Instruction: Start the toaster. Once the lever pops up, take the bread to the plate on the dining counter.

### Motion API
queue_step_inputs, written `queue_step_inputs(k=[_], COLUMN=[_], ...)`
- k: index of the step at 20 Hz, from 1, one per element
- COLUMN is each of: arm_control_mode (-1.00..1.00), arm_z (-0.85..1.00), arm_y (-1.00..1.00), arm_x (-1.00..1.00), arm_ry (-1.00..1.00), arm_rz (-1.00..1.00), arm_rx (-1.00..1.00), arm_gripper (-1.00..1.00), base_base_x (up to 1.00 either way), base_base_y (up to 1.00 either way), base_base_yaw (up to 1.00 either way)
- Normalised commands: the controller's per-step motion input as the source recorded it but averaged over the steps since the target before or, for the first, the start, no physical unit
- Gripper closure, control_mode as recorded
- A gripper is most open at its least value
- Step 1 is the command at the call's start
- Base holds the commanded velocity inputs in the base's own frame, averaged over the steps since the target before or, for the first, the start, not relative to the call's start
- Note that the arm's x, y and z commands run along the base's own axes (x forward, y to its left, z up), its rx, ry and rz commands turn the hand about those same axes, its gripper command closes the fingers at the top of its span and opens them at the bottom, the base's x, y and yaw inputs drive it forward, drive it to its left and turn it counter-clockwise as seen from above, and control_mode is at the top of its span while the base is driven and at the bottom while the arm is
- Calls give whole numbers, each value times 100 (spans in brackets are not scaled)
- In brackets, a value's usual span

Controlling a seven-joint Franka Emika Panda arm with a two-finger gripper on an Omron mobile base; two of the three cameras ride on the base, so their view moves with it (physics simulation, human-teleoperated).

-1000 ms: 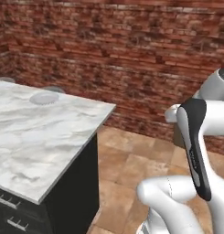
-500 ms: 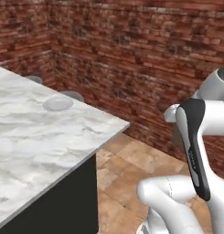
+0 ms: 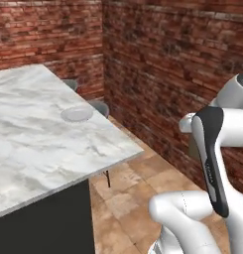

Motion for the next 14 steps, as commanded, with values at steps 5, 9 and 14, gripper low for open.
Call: queue_step_inputs(k=[5,9,14], arm_control_mode=[100,100,100], arm_z=[0,0,0], arm_y=[0,0,0], arm_x=[0,0,0], arm_ry=[0,0,0], arm_rz=[0,0,0], arm_rx=[0,0,0], arm_gripper=[100,100,100], base_base_x=[40,36,16], base_base_y=[-52,-45,-55], base_base_yaw=[65,69,62])
